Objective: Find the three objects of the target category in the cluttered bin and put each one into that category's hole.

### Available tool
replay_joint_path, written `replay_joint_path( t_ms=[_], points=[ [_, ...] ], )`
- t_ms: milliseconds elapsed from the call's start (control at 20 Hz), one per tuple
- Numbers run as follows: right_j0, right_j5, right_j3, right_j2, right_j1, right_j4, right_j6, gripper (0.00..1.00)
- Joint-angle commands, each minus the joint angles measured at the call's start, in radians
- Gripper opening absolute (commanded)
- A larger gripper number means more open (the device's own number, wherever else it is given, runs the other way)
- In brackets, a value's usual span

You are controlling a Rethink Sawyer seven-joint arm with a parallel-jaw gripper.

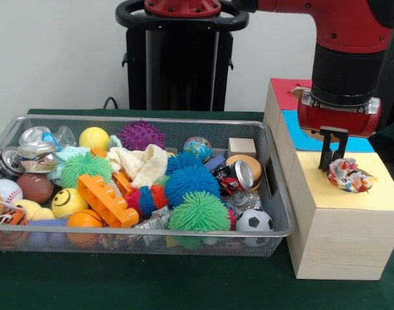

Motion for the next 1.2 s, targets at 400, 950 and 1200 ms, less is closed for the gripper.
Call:
replay_joint_path(
  t_ms=[400, 950, 1200],
  points=[
    [0.056, -0.099, 0.043, 0.153, 0.078, -0.003, 0.151, 0.00],
    [0.070, -0.098, 0.000, 0.114, 0.103, -0.007, 0.153, 0.00],
    [0.066, -0.149, -0.020, 0.109, 0.149, -0.010, 0.158, 0.00]
  ],
)
